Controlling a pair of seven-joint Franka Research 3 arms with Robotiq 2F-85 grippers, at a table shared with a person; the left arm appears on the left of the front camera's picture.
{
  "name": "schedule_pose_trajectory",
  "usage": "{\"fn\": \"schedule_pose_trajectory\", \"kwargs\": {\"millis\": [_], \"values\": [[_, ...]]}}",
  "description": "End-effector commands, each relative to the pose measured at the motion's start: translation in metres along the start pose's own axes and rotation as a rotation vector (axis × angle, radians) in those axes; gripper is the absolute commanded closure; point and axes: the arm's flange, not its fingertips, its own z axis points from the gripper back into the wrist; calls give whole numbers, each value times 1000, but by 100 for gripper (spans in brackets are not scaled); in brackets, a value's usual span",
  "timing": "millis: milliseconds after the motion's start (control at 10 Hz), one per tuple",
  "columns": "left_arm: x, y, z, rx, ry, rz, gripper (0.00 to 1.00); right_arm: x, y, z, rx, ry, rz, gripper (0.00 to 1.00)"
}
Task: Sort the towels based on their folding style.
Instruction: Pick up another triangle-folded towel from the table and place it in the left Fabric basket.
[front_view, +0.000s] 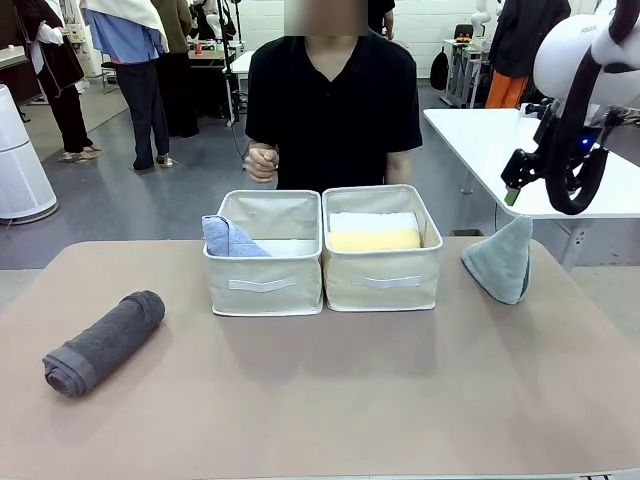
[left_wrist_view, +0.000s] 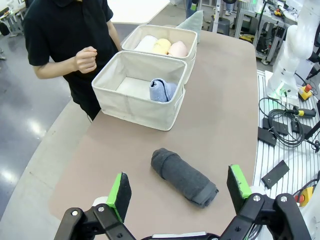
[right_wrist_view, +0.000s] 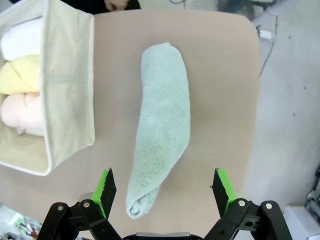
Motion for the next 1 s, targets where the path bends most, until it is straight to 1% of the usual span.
{"fn": "schedule_pose_trajectory", "kwargs": {"millis": [0, 200, 600, 700, 800, 900], "values": [[0, 0, 1, -5, -15, -12, 0, -3, 15, -14, -54, 17, -12, 0], [0, 0, 1, -5, -15, -12, 0, -5, 21, -26, -43, 45, -2, 0], [0, 0, 1, -5, -15, -12, 0, -1, 15, -56, -63, 94, -31, 0], [0, 0, 1, -5, -15, -12, 0, -1, 14, -62, -53, 112, -18, 0], [0, 0, 1, -5, -15, -12, 0, -2, 13, -68, -24, 161, 32, 0], [0, 0, 1, -5, -15, -12, 0, -2, 13, -68, -17, 153, 39, 12]]}}
